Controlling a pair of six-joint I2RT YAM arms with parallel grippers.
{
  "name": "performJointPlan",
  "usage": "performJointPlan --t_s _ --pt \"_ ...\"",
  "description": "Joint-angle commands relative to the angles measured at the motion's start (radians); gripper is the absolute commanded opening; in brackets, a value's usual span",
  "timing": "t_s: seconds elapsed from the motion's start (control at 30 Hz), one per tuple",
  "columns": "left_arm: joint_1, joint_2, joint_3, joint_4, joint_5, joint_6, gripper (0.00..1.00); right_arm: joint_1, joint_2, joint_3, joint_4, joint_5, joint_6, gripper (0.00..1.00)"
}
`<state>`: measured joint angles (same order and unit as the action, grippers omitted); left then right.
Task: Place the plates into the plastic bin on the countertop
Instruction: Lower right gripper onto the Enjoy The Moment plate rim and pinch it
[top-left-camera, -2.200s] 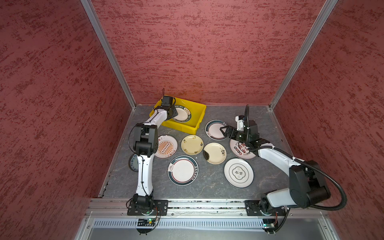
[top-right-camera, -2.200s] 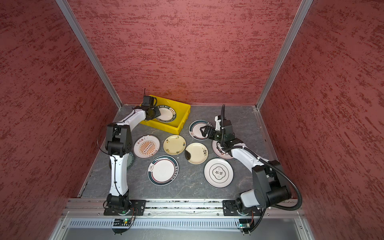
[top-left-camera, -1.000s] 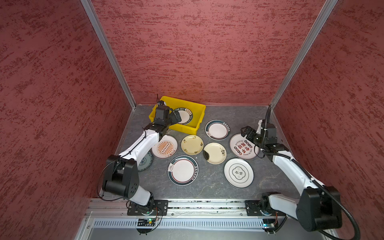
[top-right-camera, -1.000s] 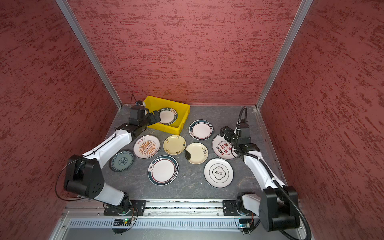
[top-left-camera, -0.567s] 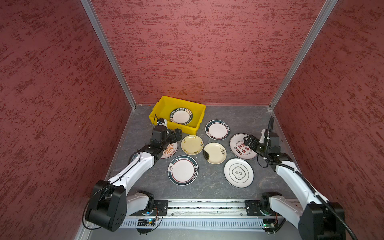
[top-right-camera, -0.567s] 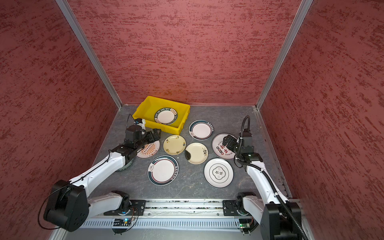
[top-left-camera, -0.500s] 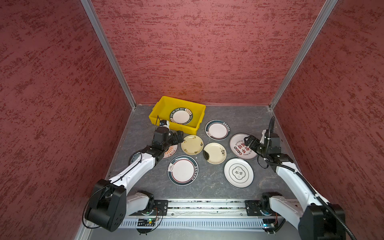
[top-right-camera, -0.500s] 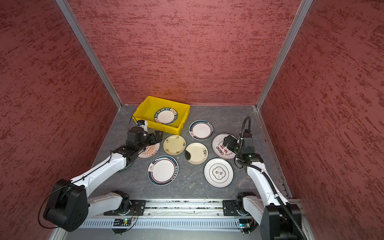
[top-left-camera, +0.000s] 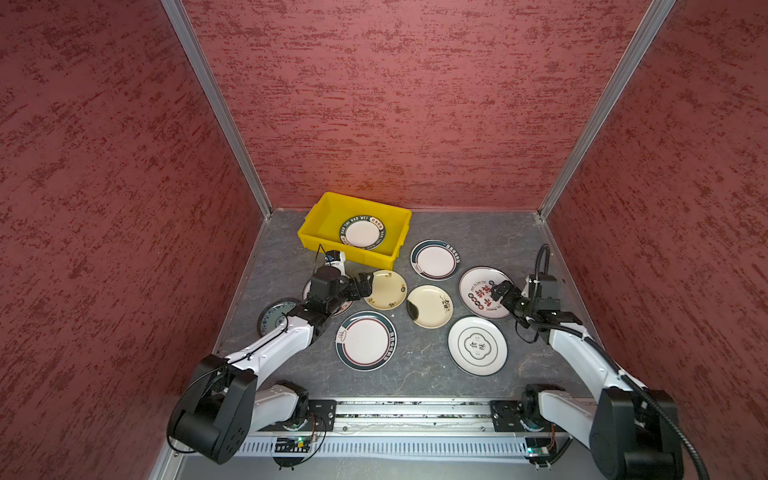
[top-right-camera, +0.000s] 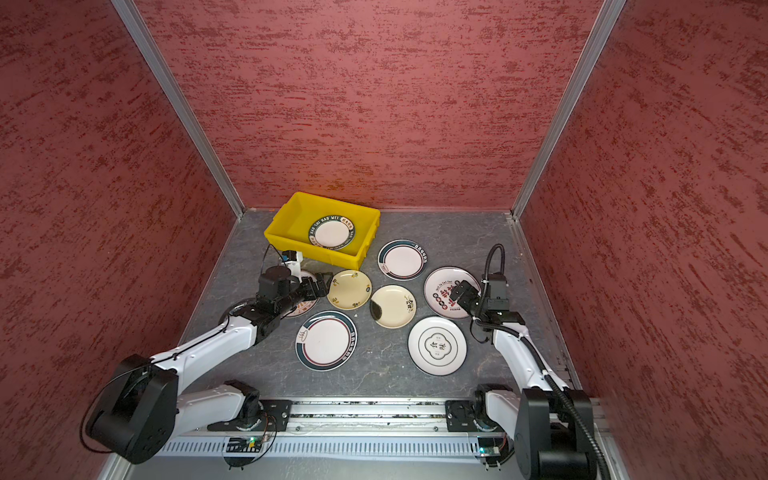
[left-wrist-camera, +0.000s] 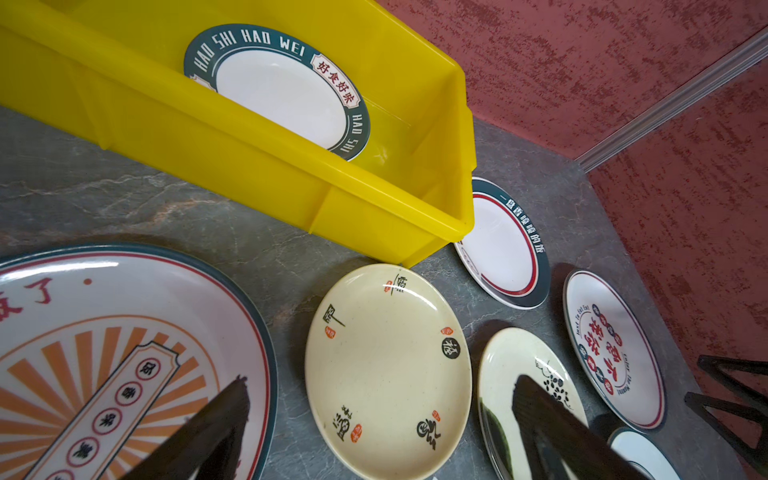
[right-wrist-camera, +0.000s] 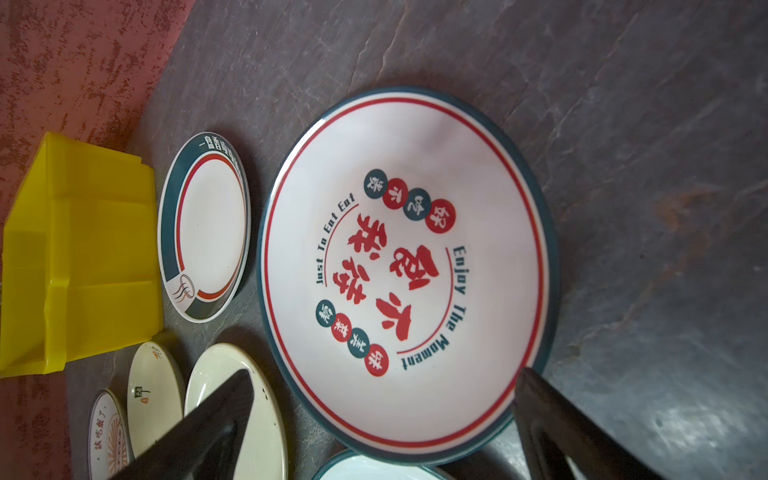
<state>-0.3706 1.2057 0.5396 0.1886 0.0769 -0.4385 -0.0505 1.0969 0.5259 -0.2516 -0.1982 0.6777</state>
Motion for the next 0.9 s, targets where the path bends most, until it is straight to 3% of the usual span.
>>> performJointPlan --t_s 0.0,0.2,0.47,0.87 --pt "-0.003 -0.033 -0.016 0.062 0.043 -0.022 0.99 -0.02 -0.015 -0.013 0.026 -0.041 0.027 0.99" --pt "-0.002 -0.07 -0.056 0.114 0.042 -0.025 0.99 -0.053 -0.04 -0.044 -0.015 -0.031 0.055 0.99" --pt "-0.003 -0.065 -0.083 0.18 0.067 -0.019 0.99 -0.076 -0.063 -0.146 0.105 -0.046 0.117 0.98" --pt "-0.004 -0.035 -0.087 0.227 0.114 -0.02 0.99 -0.089 0.007 -0.233 0.274 -0.043 0.18 0.8"
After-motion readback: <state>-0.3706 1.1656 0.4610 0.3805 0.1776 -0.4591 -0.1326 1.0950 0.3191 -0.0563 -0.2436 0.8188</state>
